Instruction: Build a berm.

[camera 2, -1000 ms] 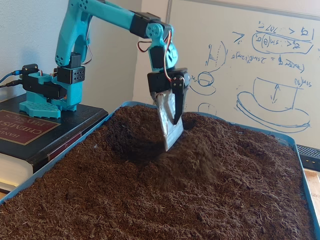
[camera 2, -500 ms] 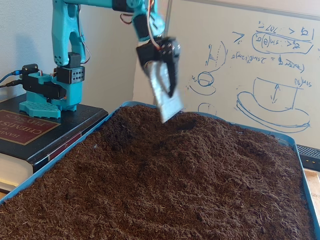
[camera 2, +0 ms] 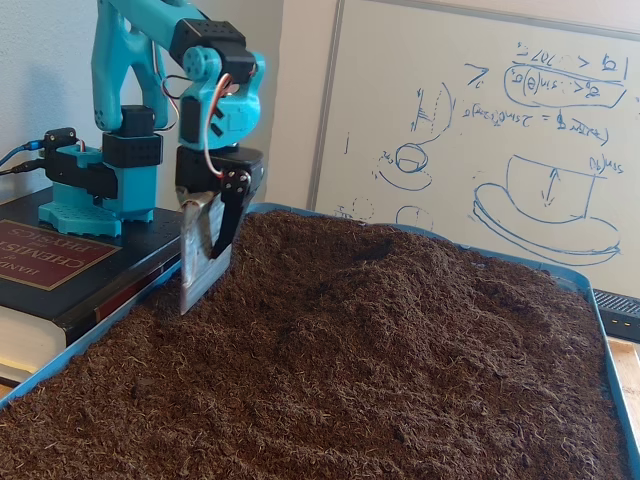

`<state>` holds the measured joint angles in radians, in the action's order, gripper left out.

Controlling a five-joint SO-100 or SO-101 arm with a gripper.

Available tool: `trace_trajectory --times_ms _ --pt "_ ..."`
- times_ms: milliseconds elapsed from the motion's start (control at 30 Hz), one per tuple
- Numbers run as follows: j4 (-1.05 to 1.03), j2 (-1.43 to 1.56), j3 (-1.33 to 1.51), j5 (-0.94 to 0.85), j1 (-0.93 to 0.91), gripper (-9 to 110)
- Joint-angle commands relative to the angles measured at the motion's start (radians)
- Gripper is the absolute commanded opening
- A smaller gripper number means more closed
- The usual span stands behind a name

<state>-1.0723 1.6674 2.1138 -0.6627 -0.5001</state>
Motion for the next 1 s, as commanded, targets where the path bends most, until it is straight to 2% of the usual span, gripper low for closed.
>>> trace_trajectory --times_ms 0,333,667,967 --pt "-0.005 -0.031 -0.021 -0.005 -0.026 0" --pt "0.043 -0.147 -0.069 -0.005 -0.011 0" --pt "0.207 -0.426 -0.273 -0.005 0.034 0" --pt "0.215 -0.492 -0.465 -0.005 0.023 0"
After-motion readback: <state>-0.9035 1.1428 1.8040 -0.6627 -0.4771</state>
